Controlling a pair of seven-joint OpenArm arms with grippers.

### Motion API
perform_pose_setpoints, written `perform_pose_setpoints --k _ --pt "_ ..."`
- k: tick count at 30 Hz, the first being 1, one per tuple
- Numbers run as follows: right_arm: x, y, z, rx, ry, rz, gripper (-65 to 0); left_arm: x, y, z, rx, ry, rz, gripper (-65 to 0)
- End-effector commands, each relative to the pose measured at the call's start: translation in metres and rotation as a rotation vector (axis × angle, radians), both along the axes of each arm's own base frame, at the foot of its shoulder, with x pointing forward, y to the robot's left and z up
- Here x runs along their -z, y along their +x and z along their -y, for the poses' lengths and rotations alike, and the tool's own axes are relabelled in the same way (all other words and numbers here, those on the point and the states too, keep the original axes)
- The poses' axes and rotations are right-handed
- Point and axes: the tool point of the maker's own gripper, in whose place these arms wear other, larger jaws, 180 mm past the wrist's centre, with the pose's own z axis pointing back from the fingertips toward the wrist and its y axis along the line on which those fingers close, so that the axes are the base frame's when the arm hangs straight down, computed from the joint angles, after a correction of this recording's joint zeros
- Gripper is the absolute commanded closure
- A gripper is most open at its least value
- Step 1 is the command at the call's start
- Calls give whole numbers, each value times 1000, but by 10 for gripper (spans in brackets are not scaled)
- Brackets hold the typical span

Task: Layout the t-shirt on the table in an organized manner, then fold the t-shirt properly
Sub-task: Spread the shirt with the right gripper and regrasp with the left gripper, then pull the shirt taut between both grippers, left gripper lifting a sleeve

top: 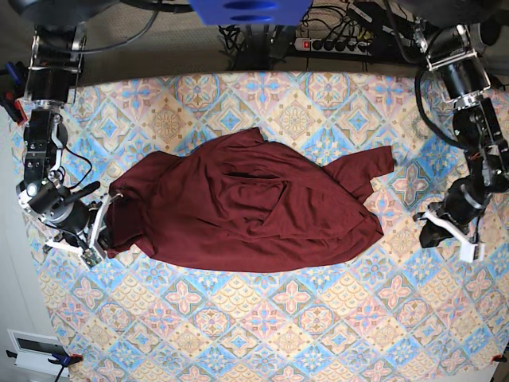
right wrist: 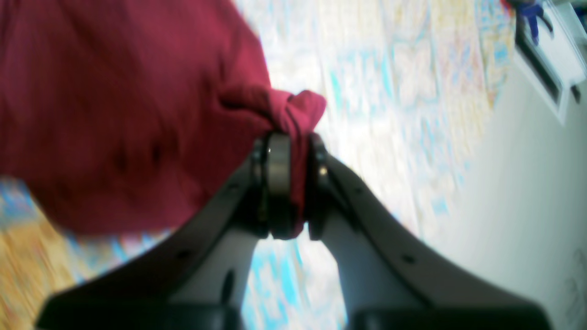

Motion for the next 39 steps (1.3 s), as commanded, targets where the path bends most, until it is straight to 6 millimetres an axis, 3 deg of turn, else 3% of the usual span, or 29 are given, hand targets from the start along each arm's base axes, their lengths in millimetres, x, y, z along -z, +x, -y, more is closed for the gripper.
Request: perform_pose_setpoints --k 1,5,8,11,14,17,20,22,26,30,33,39 --pt "-17 8 2 1 8 51 0 -14 17 7 11 3 45 0" --pt "-17 10 1 1 20 59 0 28 38 51 108 36 -87 -11" --pt "-19 10 3 6 19 63 0 49 50 81 182 51 -149 -90" --pt "-19 10 4 7 16 63 0 68 51 87 191 37 -182 -216" --pt "-19 10 5 8 15 64 0 73 48 86 184 32 -187 -279" --pt "-19 10 5 8 15 64 0 83 37 82 185 35 -234 -274" --pt "-20 10 5 8 15 65 0 91 22 46 100 15 -271 -263" --pt "-21 11 5 8 15 67 0 94 16 33 58 -7 -279 -262" --pt "-19 10 3 5 16 63 0 101 8 27 32 -23 -292 -266" --pt "-19 10 2 2 16 64 0 122 8 59 69 -65 -321 -266" --pt "-20 11 2 3 16 66 0 124 20 92 106 -105 -305 -266" --pt "-21 10 2 3 16 70 0 143 38 117 75 -214 -348 -230"
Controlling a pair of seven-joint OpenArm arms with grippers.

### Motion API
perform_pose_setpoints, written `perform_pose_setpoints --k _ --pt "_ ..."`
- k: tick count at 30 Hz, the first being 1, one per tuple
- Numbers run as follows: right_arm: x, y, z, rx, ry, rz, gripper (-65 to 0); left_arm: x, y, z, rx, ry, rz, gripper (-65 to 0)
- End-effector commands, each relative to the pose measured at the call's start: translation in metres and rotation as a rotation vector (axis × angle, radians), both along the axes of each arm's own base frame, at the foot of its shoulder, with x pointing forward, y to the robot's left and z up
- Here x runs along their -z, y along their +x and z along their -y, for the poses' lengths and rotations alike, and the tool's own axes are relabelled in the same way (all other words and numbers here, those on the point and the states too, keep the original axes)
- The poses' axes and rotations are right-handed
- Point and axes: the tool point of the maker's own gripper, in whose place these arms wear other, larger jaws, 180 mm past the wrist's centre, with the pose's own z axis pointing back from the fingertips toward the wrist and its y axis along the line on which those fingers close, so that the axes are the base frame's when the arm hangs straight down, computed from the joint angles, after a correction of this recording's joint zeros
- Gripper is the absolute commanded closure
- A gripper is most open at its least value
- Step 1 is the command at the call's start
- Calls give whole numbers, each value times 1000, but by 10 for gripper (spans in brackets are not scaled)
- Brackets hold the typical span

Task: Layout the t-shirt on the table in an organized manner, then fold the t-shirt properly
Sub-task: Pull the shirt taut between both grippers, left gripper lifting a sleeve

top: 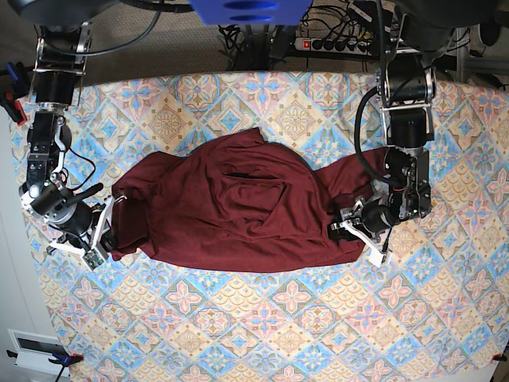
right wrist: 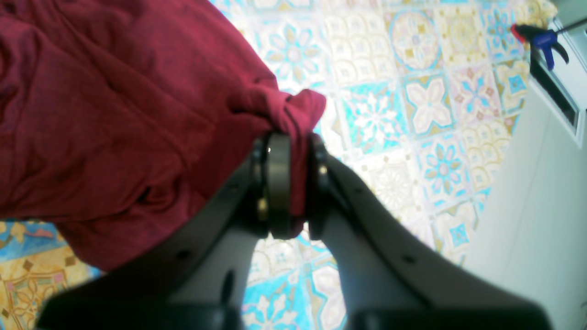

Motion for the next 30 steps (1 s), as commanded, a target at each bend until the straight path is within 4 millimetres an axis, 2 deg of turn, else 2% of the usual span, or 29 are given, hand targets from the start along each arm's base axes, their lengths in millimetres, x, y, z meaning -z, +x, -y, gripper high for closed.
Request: perform_pose_setpoints --k 1,3,4,7,10,12,13,16,18,21,23,25,30 --pt "-22 8 3 -3 -2 64 0 -5 9 -2 -5 18 7 -180" --pt "-22 8 3 -4 -2 64 0 -22 32 2 -35 1 79 -29" --pt "-24 8 2 -7 -4 70 0 -30 42 3 -53 -4 100 0" --pt "-30 7 -1 -16 -12 85 0 -62 76 -8 -138 -5 165 -23" --pt "-22 1 -3 -22 -12 71 0 -121 116 -15 -181 -7 303 0" --pt "-26 -1 -6 -32 -17 82 0 -159 138 -22 -180 23 369 0" --pt "-27 -1 -7 -36 -17 86 0 -175 146 -30 -183 50 391 0" --pt "-23 -4 -7 -35 -16 75 0 -218 165 -37 -195 86 476 0" --pt "-19 -7 -8 -36 -16 67 0 -237 171 -49 -213 126 529 0" --pt "-29 -6 -2 -19 -9 94 0 -252 175 -64 -234 172 573 -1" --pt "-31 -6 2 -7 -6 101 0 -254 176 -71 -255 201 588 -2" --pt "-32 -6 2 -6 -5 104 0 -255 175 -94 -320 259 595 -9" --pt "-33 -4 5 2 -1 106 0 -224 162 -136 -489 381 512 -136"
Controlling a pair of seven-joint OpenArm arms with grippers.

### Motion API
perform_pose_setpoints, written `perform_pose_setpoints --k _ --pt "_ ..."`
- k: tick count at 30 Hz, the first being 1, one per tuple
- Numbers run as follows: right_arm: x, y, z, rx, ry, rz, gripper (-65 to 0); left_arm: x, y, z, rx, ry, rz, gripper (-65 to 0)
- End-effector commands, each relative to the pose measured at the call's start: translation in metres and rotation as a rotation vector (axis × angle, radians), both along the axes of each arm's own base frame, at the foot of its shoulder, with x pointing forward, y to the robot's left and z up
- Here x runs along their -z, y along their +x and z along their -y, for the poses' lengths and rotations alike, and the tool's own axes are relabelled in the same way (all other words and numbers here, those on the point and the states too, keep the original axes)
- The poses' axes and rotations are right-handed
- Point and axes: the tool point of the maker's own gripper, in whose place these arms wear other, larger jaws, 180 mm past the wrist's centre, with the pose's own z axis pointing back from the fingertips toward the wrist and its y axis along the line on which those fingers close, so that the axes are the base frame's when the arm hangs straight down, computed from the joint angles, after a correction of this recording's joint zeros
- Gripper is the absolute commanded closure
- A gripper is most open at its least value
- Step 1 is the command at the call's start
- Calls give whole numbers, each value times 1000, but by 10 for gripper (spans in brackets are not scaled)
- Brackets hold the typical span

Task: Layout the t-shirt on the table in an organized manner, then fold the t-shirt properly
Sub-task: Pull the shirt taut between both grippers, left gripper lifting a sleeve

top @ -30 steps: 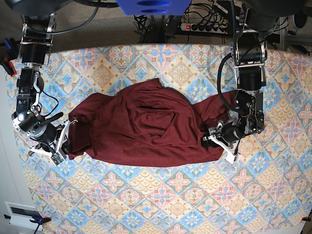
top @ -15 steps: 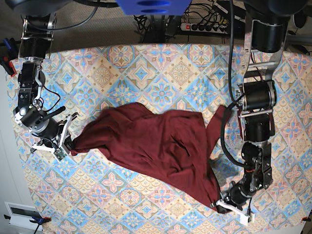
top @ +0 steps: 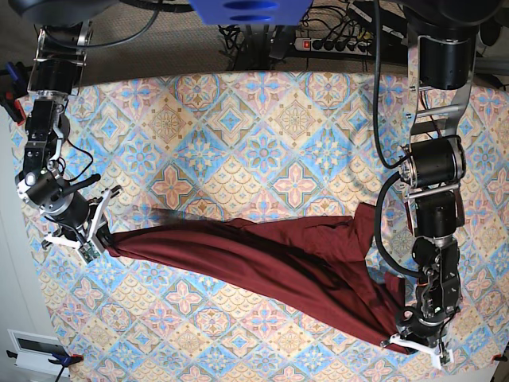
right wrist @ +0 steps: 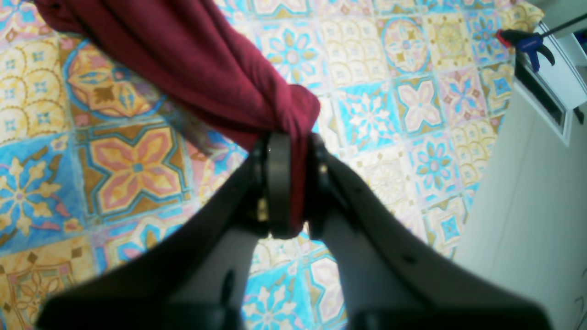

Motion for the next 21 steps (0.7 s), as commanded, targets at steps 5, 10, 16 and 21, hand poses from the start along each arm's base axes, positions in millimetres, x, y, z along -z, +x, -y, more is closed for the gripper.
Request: perform_pose_setpoints --k 5,10,16,21 --pt "-21 8 3 -1 2 63 0 -3 -7 -25 -45 32 12 -256" --pt "-21 8 2 -4 2 62 0 39 -35 -20 15 22 -148 -271" --pt "-21 7 1 -8 -1 64 0 76 -117 28 224 142 -261 -246" --pt "-20 7 0 -10 2 63 0 110 -170 41 271 170 -341 -212"
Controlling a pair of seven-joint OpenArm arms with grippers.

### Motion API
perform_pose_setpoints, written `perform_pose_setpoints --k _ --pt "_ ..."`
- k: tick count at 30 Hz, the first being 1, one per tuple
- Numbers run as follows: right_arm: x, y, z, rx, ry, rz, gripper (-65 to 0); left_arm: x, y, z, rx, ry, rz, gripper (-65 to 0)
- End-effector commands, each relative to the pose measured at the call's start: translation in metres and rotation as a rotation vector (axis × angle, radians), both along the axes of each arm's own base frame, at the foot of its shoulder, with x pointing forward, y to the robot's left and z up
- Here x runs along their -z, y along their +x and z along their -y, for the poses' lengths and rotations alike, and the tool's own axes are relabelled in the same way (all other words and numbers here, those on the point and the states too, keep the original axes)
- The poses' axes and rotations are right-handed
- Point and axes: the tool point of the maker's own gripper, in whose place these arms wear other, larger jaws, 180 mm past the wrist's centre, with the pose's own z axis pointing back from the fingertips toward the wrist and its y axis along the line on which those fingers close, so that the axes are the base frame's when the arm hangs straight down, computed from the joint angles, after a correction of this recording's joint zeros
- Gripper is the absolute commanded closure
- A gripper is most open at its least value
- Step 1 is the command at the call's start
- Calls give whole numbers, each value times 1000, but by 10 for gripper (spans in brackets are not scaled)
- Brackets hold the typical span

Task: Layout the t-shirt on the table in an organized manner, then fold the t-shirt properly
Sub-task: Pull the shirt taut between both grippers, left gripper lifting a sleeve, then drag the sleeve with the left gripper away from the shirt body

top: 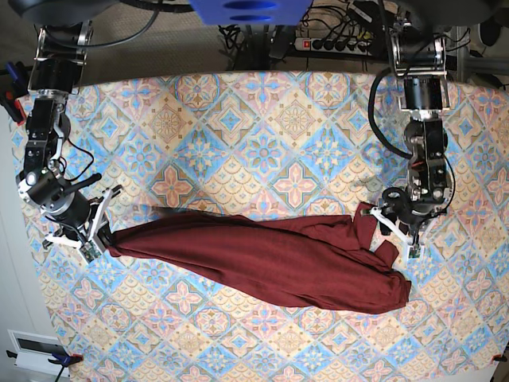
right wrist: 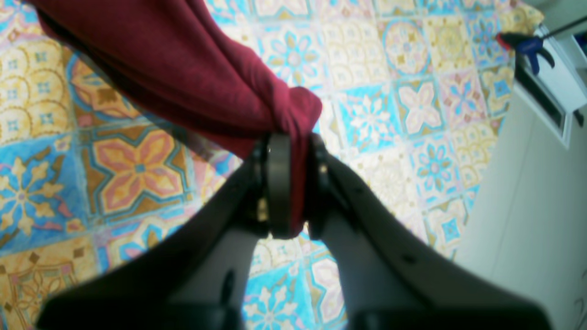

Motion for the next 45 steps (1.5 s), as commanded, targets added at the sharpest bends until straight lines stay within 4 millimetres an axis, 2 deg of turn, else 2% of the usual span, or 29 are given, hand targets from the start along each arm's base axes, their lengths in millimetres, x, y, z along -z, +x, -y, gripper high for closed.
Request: perform_pose_setpoints --k 1,4,6,10,12,15,19,24,26,29,30,33,35,38,41,45 --pt "-21 8 2 -4 3 63 0 -14 7 -5 -2 12 50 -195" --pt "-19 8 -1 -7 10 61 0 4 -5 -8 -11 8 3 -149" --pt "-19 8 -3 -8 16 61 0 11 -8 -9 -17 3 -17 -144" --pt "-17 8 -7 -10 30 61 0 12 -7 -9 -19 0 -18 -166" --pt "-17 8 -9 -11 36 61 0 7 2 1 -11 -5 14 -183" --pt "-10 3 -9 -10 36 42 0 26 -1 7 12 19 -29 -221" --pt "-2 -2 -9 -10 34 24 0 40 5 14 35 29 -52 -256" --pt "8 -10 -8 -7 34 -4 0 51 0 19 48 24 -83 -256" --pt "9 -10 -7 -5 35 -6 0 52 -1 21 56 23 -89 -209" --pt "8 -10 -7 -5 35 -4 0 57 -6 31 111 21 -97 -48" --pt "8 -10 -7 -5 35 -4 0 55 -7 30 117 26 -97 0" --pt "6 -9 -7 -6 35 0 0 45 -16 33 151 46 -62 -16" --pt "6 -9 -7 -4 35 1 0 29 -27 34 187 81 -16 -2" --pt "7 -9 -6 -3 37 -3 0 4 -41 49 237 97 57 0" --pt "9 -8 -6 0 39 -7 0 -15 -64 54 287 141 69 0" --pt "3 -4 -5 1 36 9 0 -43 -105 84 371 107 92 0"
